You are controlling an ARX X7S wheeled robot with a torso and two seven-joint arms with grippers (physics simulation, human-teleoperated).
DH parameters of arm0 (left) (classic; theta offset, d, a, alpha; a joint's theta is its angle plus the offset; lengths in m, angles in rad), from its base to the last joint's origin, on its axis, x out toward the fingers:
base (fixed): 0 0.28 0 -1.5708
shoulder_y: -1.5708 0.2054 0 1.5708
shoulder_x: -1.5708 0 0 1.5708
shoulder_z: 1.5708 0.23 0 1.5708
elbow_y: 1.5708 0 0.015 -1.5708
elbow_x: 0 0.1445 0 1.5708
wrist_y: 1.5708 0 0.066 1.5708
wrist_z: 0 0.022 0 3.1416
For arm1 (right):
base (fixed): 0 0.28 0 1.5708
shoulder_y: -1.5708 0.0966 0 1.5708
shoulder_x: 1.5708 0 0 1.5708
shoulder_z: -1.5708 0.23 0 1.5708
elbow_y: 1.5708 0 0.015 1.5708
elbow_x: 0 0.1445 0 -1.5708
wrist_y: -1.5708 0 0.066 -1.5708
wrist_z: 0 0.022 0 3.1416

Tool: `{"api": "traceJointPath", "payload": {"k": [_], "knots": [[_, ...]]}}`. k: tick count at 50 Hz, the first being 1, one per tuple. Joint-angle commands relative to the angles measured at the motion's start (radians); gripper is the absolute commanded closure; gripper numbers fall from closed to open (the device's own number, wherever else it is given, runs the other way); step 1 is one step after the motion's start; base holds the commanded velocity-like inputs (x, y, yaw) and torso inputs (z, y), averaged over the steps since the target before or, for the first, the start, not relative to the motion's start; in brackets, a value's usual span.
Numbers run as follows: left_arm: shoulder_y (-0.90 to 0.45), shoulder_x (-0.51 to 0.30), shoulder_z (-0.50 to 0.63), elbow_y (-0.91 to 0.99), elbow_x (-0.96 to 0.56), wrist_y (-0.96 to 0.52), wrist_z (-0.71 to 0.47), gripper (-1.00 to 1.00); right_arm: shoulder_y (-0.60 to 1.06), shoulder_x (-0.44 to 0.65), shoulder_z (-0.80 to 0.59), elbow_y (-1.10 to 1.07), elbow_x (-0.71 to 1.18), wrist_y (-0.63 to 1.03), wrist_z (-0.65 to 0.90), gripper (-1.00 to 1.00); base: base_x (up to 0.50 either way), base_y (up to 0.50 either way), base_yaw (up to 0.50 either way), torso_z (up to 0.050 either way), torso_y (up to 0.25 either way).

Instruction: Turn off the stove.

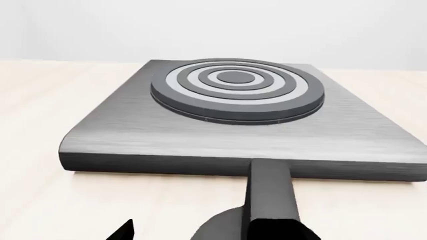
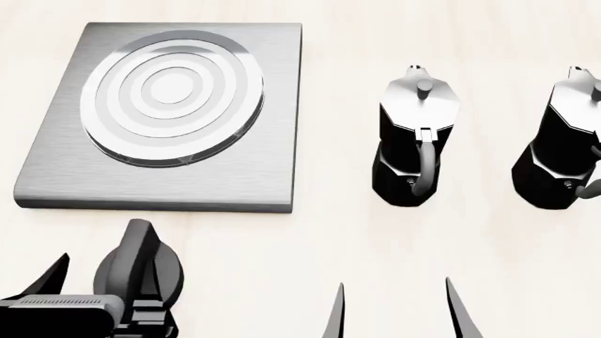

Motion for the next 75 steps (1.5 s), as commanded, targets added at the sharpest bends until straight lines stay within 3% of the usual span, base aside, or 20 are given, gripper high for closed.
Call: {"api": "traceJointPath", "payload": {"k": [1, 75], "knots": [[0.036, 0.002, -0.026, 0.038, -0.009, -0.011, 0.017, -1.0, -0.003, -0.016, 0.02, -0.007, -0.015, 0.005, -0.018, -1.0, 0.0, 0.0, 0.0, 0.0, 0.0], [0.14, -0.057, -0.06, 0.129, -0.064, -0.02, -0.051, -1.0, 0.001, 0.002, 0.0, -0.009, -0.015, 0.005, 0.003, -1.0, 0.0, 0.0, 0.0, 0.0, 0.0]]}}
